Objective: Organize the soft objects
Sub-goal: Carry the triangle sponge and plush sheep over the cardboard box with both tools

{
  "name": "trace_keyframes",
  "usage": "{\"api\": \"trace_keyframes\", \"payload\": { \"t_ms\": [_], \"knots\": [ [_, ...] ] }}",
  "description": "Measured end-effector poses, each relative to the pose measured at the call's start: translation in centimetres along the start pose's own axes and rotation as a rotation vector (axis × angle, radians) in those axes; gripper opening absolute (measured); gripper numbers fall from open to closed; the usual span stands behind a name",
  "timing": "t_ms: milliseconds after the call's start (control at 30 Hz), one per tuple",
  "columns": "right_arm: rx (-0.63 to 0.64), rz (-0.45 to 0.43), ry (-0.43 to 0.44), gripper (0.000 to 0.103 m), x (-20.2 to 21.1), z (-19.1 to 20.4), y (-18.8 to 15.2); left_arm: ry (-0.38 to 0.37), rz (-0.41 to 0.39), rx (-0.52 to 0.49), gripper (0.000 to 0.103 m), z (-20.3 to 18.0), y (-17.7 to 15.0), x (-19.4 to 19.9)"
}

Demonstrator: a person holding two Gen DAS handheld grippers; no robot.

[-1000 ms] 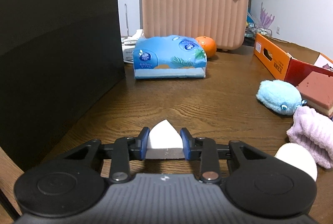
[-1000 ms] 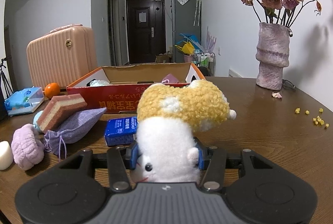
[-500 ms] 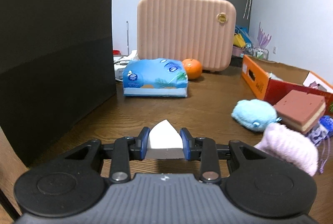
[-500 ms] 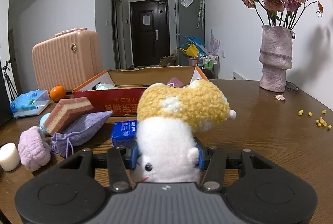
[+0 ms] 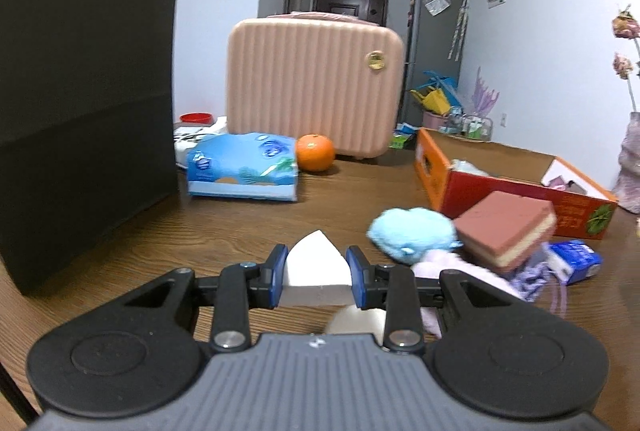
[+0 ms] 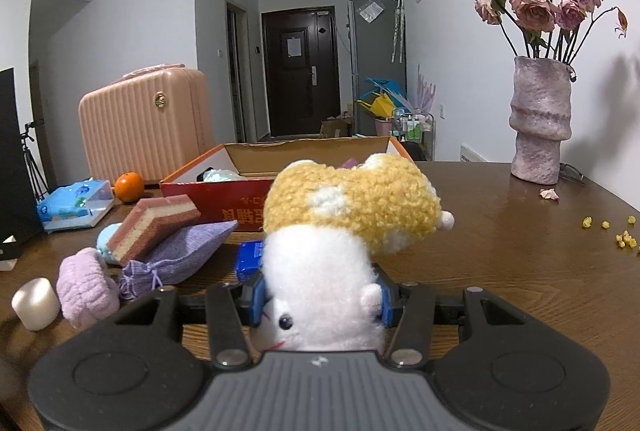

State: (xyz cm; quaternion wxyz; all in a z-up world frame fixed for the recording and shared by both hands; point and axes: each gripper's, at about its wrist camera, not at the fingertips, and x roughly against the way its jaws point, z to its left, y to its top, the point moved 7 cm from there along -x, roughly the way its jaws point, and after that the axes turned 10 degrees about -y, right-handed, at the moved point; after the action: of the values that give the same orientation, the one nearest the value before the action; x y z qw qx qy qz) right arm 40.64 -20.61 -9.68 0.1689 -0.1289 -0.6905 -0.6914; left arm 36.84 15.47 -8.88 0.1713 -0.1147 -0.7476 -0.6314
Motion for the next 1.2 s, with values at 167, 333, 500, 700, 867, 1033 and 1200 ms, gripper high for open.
{"api": "trace_keyframes", "payload": {
  "t_ms": [167,333,500,700,867,1033,1200],
  "knots": [
    [0.004,-0.008,0.018,0.049,0.5,0.3,0.0,-0.035,-0.011,-0.004,0.033,-2.6,-0.3,0.6],
    [0.005,-0.011,0.040,0.049,0.9,0.6,0.0,-0.074,-0.013,-0.023,0.033,-5.4,-0.8,0.9],
    [0.008,-0.018,0.057,0.049,1.4,0.8,0.0,-0.118,-0.003,-0.045,0.033,-8.2,-1.4,1.0],
    [0.006,-0.029,0.073,0.049,2.0,1.1,0.0,-0.149,0.004,-0.068,0.033,-10.9,-2.1,1.0],
    [0.007,-0.034,0.084,0.049,2.3,1.2,0.0,-0.168,0.002,-0.082,0.033,-12.8,-2.2,0.8],
    [0.010,-0.037,0.087,0.049,2.3,1.1,-0.1,-0.178,0.010,-0.099,0.033,-14.2,-2.2,0.5],
    [0.018,-0.055,0.077,0.049,2.1,1.1,0.2,-0.186,-0.003,-0.107,0.033,-15.5,-1.5,0.3]
  ]
}}
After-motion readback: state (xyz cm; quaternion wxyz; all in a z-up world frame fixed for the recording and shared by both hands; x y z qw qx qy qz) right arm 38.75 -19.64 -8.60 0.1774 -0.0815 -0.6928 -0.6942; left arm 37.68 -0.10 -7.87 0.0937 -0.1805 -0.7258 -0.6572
